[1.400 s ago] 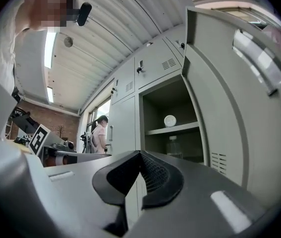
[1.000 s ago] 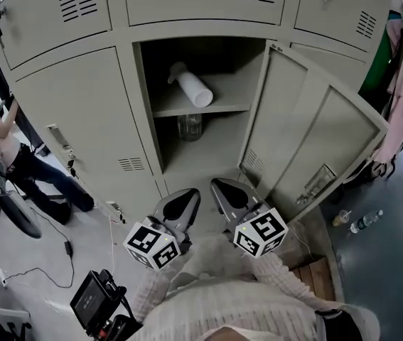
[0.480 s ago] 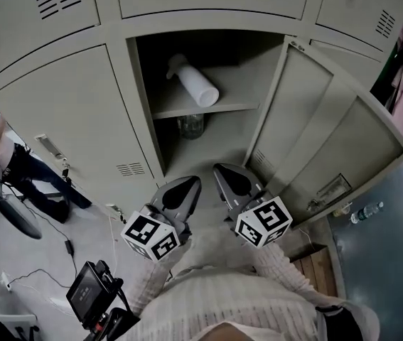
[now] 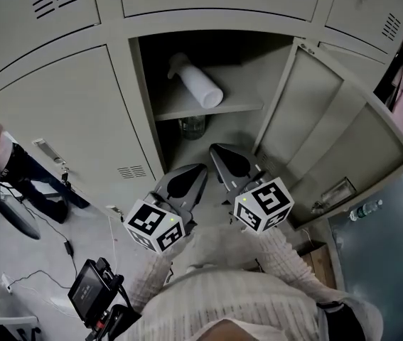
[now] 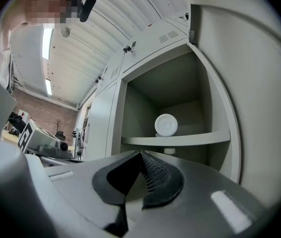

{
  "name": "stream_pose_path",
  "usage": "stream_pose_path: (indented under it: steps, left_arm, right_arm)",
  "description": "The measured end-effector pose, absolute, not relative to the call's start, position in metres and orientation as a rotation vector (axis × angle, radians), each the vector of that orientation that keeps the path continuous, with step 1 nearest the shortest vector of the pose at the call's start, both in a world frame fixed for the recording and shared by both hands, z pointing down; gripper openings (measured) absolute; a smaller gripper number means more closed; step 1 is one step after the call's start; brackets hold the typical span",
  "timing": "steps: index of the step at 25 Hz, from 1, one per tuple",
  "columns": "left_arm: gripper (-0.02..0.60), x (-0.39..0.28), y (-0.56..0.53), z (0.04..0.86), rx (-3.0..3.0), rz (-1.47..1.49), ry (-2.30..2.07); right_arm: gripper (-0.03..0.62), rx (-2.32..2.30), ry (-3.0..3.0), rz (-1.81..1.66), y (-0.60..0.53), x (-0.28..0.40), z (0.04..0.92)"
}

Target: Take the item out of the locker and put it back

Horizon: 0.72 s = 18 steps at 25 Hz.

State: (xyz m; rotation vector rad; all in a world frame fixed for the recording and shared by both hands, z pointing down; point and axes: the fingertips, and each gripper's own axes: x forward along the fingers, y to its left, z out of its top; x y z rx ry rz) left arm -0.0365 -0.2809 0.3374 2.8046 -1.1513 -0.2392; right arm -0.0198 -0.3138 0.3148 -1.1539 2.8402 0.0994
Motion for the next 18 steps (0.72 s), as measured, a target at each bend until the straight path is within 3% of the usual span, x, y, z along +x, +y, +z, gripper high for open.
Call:
stream_pose_path:
  steps: [4,9,14,18]
  left_arm:
    - [0.008,-0.042,-0.284,0.330,2.819,-0.253,-1.165]
    - [0.008,-0.047,-0.284,0.321,2.845,-0.270,-1.170]
    - [0.008,-0.055,-0.285,0.315,2.849,-0.303,-1.181]
    - [0.008,-0.057,-0.285,0.315,2.844,-0.335,-1.169]
  right_arm:
    - [0.001,-1.192,2.806,0.194,-0.327,-0.021,0.289]
    - [0.095,-1.217,2.735,0.287,-0.344,-0.022,0.255]
    - [0.253,-1.276,2.701,0.345,-0.361,-0.025,0.236]
    - [0.343,-1.335,2.730,0.367,-0.373,-0.028,0.234]
